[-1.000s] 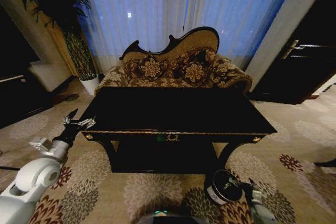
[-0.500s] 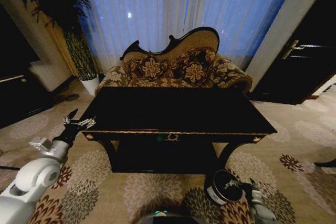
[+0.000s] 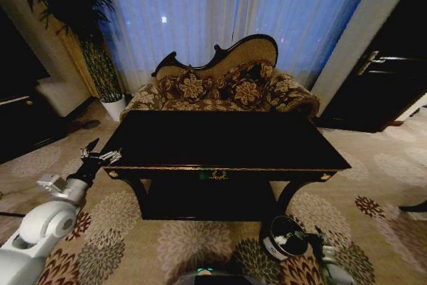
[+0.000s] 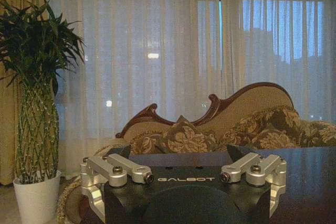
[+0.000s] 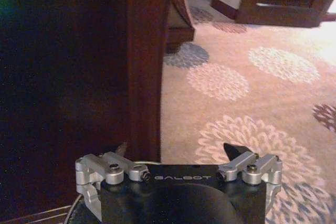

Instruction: Move to the front of the table and place the trash on the table into the trash bin.

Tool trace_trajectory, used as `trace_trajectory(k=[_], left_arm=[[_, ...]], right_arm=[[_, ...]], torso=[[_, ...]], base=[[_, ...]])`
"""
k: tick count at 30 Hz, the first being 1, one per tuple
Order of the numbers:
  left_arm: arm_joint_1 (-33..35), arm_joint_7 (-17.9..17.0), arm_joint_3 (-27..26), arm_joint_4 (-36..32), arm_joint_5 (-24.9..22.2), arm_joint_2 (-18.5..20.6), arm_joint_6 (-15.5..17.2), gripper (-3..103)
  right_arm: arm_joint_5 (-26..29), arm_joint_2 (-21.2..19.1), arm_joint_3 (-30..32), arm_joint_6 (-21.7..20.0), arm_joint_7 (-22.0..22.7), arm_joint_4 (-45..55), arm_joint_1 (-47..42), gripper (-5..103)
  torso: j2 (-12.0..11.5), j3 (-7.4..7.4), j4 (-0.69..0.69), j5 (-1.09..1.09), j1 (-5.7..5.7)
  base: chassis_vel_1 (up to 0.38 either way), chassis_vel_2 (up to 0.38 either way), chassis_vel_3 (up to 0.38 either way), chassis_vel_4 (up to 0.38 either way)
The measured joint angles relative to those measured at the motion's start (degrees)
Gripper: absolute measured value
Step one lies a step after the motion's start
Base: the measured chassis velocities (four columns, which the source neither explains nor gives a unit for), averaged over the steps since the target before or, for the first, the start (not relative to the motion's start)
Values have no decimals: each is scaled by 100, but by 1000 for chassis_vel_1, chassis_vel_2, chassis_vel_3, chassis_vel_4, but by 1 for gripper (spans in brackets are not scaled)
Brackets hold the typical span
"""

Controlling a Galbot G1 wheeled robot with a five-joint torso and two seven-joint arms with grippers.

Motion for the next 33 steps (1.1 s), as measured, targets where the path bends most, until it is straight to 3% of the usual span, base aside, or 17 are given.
trace_trajectory(k=[6,13,16,17,20,29,33], left_arm=[[0,0,0,0,0,0,0,100],[0,0,0,0,0,0,0,100],[0,0,0,0,0,0,0,100],[0,0,0,0,0,0,0,100],[0,0,0,0,0,0,0,100],[0,0,0,0,0,0,0,100],[0,0,0,0,0,0,0,100]], right_arm=[[-416,-32,6,321,-54,-172,-8,100],[-486,-73,181,759,-285,118,-242,100],[-264,-161,573,1130,-864,580,-675,100],[-264,-161,573,1130,-864,580,-675,100],[-42,-206,1099,1433,-1549,1106,-1238,100],[351,114,2272,1669,-2644,2217,-2481,100],[447,280,2493,1737,-2927,2499,-2800,100]], torso=[[0,0,0,3,0],[0,0,1,2,0],[0,0,1,2,-1],[0,0,1,2,-1],[0,0,0,2,0],[0,0,0,3,-1],[0,-1,0,4,-1]], base=[[0,0,0,0],[0,0,0,0],[0,0,0,0],[0,0,0,0],[0,0,0,0],[0,0,0,0],[0,0,0,0]])
